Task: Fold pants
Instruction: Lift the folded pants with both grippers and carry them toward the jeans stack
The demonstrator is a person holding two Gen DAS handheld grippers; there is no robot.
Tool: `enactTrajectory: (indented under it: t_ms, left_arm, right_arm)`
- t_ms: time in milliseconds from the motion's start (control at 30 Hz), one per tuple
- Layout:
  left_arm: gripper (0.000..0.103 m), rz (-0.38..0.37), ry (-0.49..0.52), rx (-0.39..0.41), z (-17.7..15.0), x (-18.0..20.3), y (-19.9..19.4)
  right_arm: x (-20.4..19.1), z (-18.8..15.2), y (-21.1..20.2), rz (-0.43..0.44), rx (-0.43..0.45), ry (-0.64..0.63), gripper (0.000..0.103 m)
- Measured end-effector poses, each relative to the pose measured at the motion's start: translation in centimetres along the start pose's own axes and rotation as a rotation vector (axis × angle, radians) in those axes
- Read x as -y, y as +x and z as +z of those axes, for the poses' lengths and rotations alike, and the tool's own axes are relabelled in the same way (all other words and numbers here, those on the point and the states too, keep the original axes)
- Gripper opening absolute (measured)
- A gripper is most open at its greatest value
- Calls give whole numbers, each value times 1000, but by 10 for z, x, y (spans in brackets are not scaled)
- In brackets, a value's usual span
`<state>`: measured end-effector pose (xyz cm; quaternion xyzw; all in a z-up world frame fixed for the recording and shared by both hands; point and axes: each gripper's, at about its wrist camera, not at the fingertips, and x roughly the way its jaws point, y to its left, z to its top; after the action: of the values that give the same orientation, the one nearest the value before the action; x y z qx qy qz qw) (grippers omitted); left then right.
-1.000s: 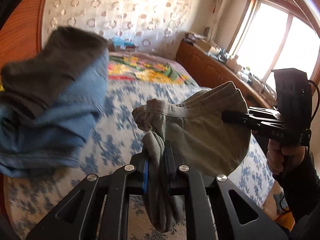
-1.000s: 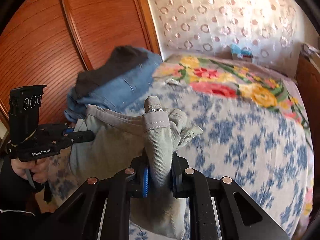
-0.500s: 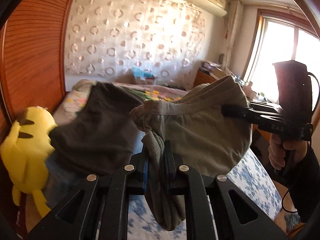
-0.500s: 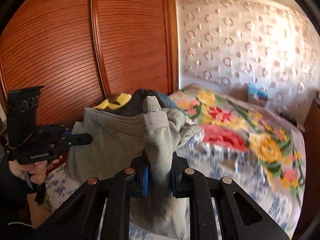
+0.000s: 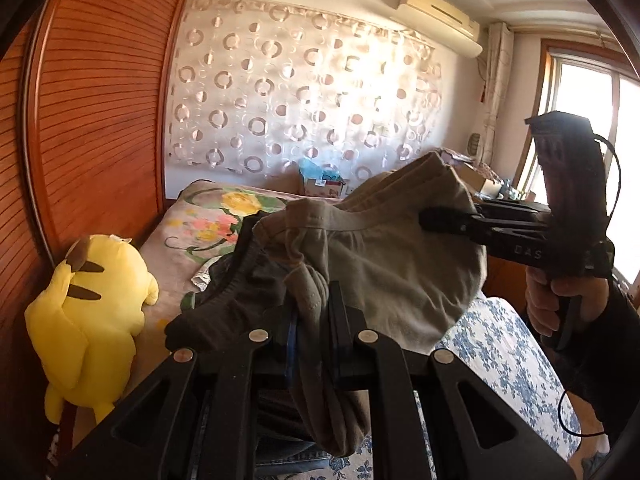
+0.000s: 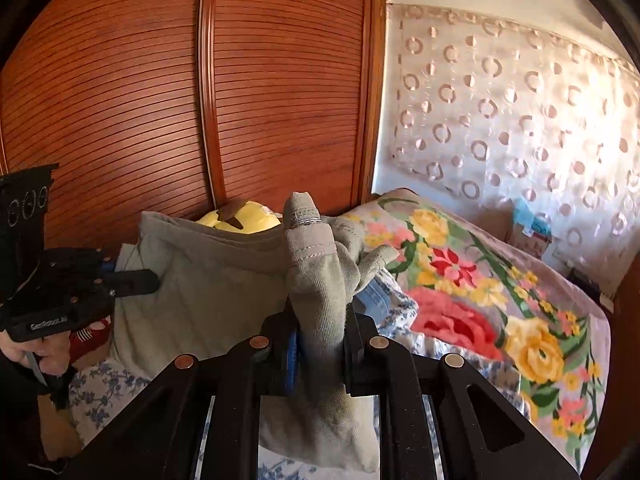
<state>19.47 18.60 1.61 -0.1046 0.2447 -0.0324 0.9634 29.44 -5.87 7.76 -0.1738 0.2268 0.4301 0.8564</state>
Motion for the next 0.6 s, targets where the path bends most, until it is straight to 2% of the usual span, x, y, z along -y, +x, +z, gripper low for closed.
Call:
enactTrajectory:
  t_ms: [400, 600]
  left_arm:
    - [14, 79, -80, -24, -15, -32, 6]
    - [14, 106, -98, -44, -24, -37, 10]
  right_arm:
    - [2, 44, 77, 67, -73, -130, 17]
    - [6, 56, 115, 107, -103, -149, 17]
